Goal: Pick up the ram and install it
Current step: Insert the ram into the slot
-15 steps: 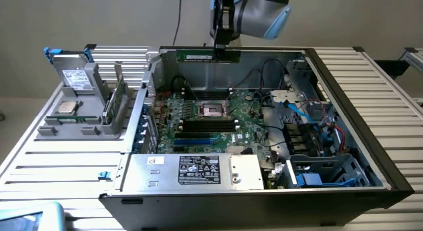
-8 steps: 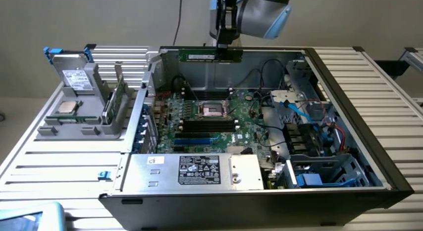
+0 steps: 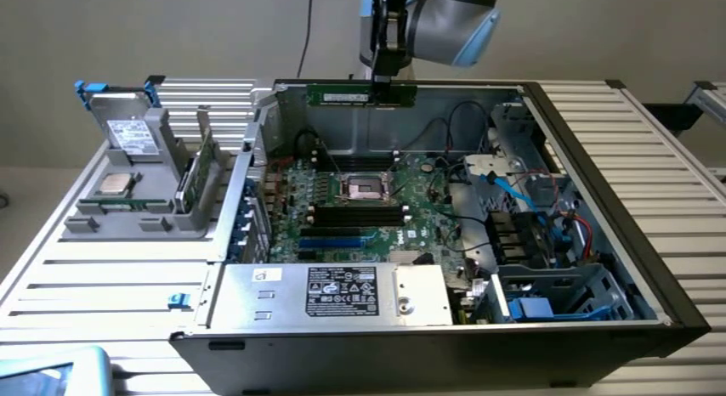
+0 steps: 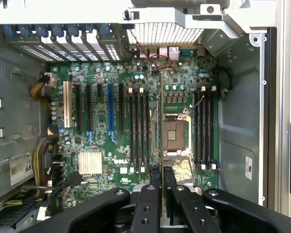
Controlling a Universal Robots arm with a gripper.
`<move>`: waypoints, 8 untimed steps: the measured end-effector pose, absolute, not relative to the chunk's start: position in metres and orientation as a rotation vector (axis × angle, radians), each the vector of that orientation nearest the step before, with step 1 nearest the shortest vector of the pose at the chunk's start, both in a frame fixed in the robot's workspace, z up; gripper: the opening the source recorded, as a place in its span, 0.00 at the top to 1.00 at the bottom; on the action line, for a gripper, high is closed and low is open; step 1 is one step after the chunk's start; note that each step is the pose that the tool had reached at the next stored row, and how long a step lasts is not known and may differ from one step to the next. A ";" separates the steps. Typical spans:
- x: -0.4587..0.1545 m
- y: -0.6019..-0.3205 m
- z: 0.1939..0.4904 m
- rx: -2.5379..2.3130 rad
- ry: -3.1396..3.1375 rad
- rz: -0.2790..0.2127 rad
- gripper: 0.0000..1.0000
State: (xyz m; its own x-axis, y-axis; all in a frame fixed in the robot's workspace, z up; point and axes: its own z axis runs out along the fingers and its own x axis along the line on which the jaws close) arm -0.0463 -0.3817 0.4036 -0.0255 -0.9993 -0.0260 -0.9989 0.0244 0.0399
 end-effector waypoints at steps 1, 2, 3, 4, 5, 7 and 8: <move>-0.046 -0.382 0.404 2.186 -2.242 -0.073 0.86; -0.046 -0.382 0.404 2.186 -2.242 -0.073 0.86; -0.046 -0.382 0.404 2.186 -2.242 -0.073 0.86; -0.046 -0.382 0.403 2.186 -2.242 -0.073 0.86; -0.046 -0.382 0.402 2.186 -2.241 -0.072 0.86; -0.046 -0.382 0.399 2.184 -2.240 -0.069 0.86; -0.046 -0.382 0.397 2.184 -2.240 -0.068 0.86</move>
State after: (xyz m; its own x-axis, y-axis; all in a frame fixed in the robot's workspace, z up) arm -0.0463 -0.3817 0.3975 -0.0254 -0.9994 -0.0216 -0.9989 0.0245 0.0399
